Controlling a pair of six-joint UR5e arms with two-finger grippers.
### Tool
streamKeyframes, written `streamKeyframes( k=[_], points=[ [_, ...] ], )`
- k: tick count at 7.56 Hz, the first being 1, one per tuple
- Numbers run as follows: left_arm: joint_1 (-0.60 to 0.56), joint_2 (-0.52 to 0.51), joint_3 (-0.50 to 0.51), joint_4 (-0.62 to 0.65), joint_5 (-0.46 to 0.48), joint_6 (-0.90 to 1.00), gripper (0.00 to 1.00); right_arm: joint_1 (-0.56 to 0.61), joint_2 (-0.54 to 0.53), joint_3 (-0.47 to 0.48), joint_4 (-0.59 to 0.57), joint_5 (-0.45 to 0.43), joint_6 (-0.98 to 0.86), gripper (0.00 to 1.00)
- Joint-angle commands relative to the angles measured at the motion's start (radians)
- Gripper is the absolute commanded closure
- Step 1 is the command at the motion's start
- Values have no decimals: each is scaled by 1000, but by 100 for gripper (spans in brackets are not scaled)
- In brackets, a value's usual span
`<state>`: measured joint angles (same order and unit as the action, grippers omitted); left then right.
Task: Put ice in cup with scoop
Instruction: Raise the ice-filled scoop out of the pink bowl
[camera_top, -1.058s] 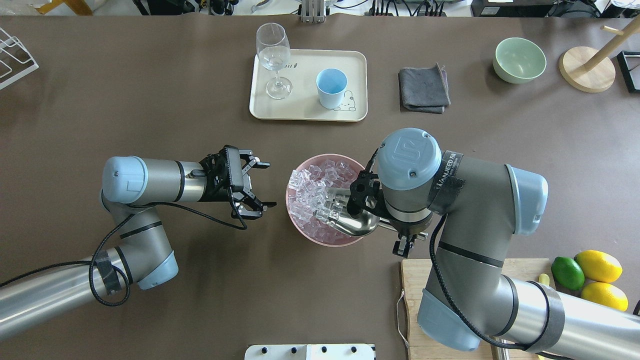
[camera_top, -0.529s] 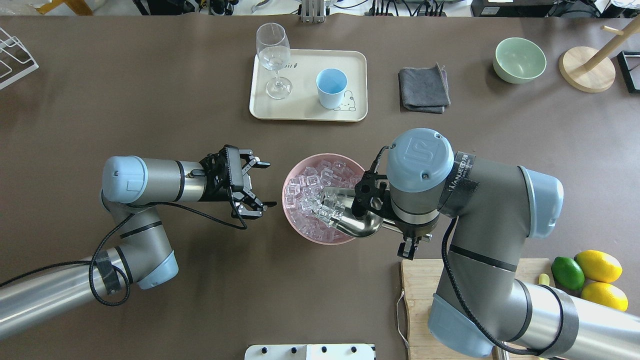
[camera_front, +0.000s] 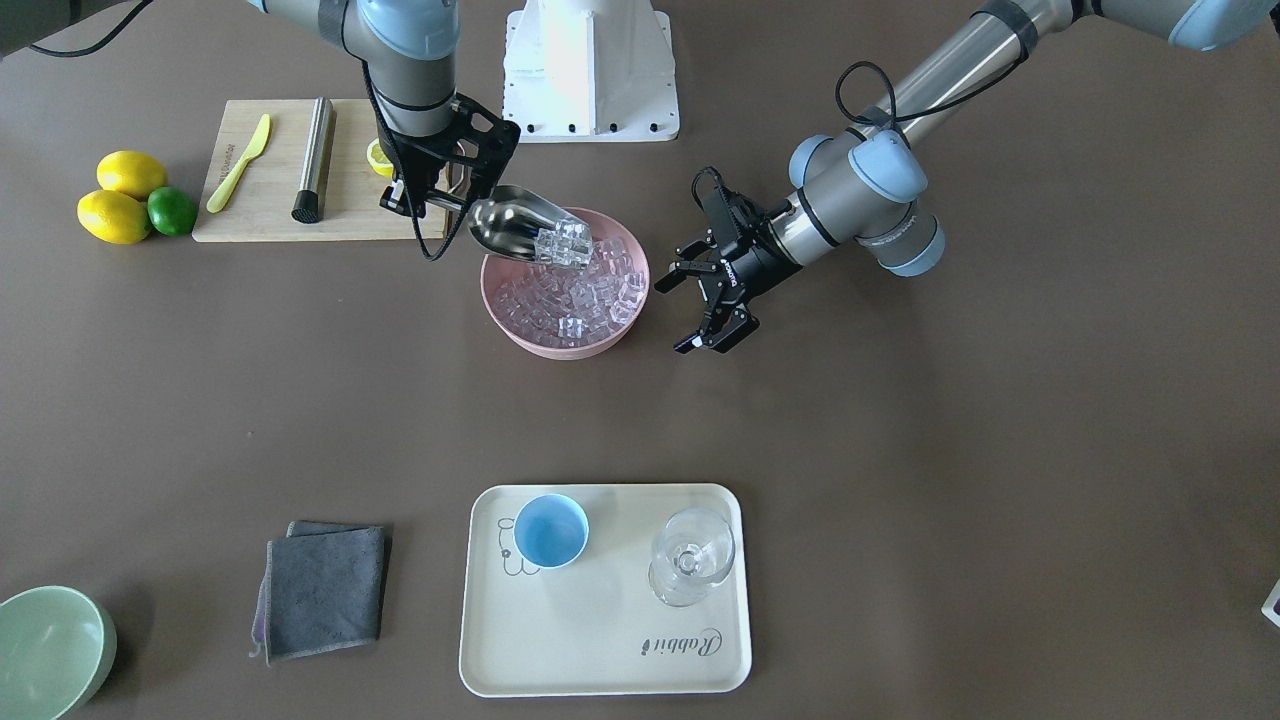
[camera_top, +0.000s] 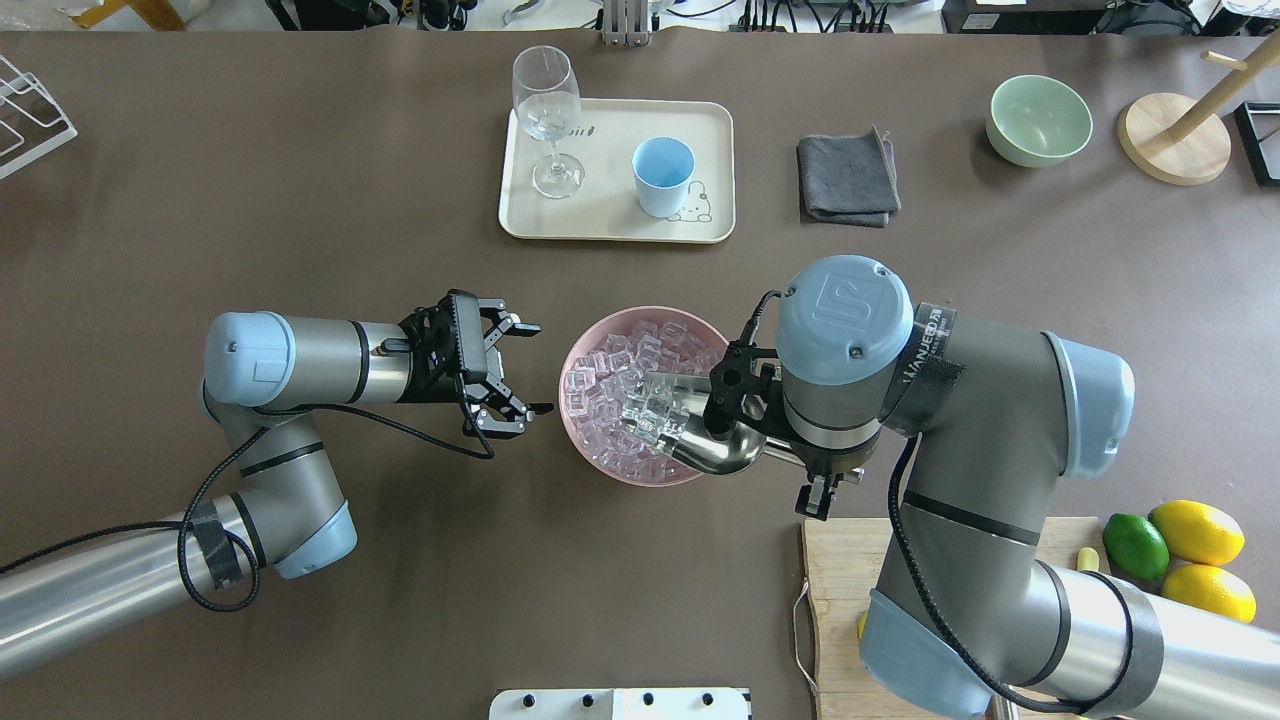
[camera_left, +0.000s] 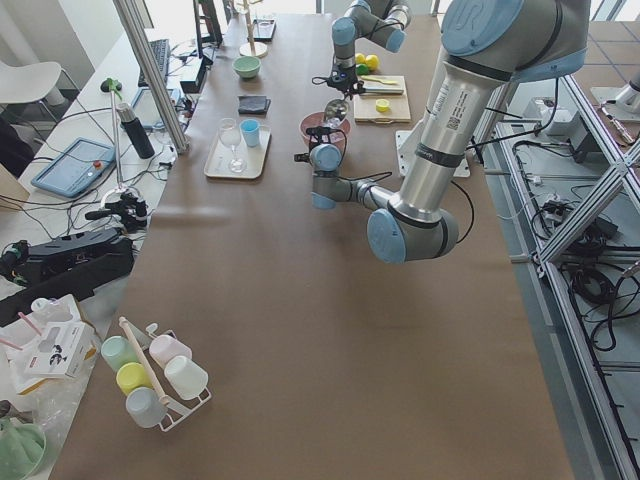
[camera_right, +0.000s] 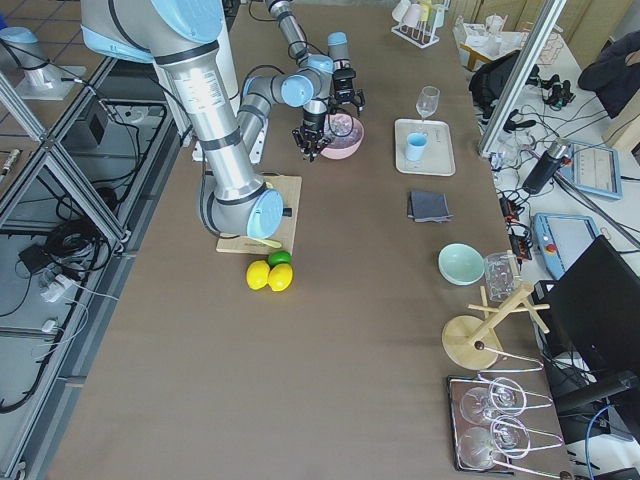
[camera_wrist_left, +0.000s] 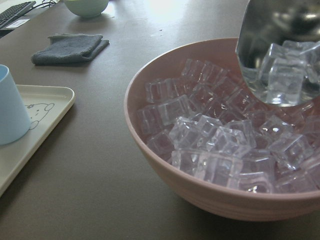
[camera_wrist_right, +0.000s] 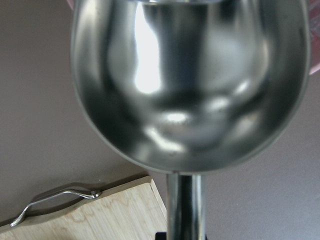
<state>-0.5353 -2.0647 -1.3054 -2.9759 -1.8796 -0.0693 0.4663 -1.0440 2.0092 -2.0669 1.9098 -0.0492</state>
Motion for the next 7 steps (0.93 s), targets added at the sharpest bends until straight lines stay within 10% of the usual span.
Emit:
streamKeyframes(
  k=[1,7],
  points=[
    [-2,0,0,0,-1,-1,2,2,-1,23,1,1,0,100],
    [-3,2,0,0,-1,5,2,94,-86,65,256,67,89,100]
  ],
)
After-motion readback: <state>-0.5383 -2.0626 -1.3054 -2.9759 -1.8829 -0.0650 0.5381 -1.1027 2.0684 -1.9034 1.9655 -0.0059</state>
